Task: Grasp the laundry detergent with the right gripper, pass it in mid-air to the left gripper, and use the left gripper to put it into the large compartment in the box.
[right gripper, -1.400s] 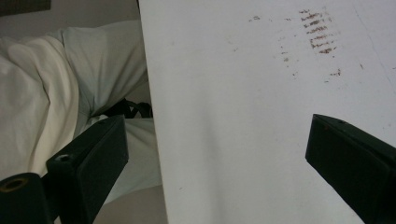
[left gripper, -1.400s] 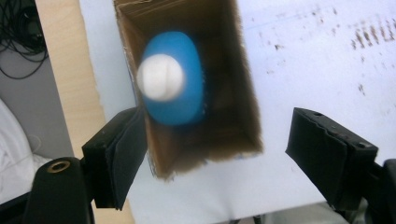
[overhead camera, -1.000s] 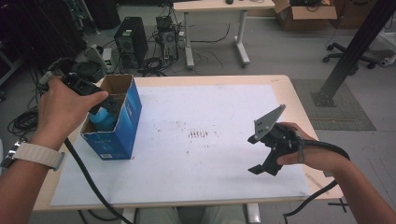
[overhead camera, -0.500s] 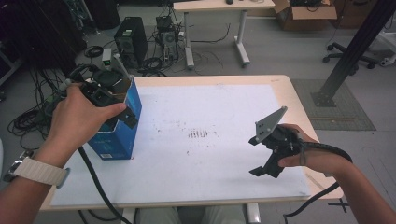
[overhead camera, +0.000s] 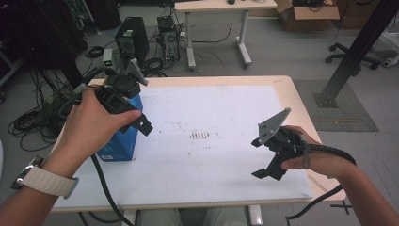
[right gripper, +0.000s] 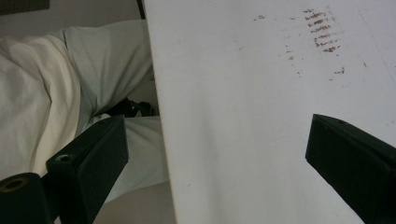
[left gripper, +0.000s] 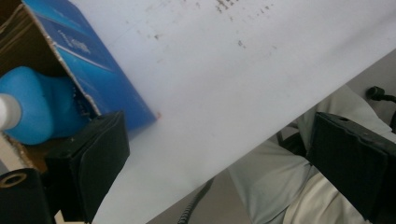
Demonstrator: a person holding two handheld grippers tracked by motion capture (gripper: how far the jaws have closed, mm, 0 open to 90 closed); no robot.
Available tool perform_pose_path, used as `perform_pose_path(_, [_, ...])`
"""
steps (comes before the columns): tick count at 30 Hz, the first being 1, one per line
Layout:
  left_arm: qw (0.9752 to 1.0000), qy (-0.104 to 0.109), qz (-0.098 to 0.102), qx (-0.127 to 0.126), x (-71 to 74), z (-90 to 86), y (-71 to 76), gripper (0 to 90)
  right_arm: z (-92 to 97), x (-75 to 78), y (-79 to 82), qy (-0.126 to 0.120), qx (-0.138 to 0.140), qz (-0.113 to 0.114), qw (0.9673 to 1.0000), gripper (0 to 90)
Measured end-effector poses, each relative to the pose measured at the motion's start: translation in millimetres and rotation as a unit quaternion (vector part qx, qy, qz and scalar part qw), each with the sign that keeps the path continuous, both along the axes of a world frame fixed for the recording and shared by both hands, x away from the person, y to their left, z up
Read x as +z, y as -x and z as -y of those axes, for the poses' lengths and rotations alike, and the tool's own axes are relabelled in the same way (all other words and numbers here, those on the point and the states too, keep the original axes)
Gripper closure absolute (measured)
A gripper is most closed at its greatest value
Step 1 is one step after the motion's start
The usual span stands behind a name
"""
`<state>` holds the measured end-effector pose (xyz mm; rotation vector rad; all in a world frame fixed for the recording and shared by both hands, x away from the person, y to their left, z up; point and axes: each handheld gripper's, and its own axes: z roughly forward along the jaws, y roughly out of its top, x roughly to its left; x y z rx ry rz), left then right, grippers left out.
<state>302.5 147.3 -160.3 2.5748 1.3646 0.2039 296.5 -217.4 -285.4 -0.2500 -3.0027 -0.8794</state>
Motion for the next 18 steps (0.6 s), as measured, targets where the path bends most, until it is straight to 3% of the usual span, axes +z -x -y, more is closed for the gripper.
perform_pose_path(18, [0.9994,0.003,-0.023,-0.026,-6.4,17.6,3.2,4.4,0.4,0.6,2.1,0.002,-0.001,0.001,1.0000,5.7])
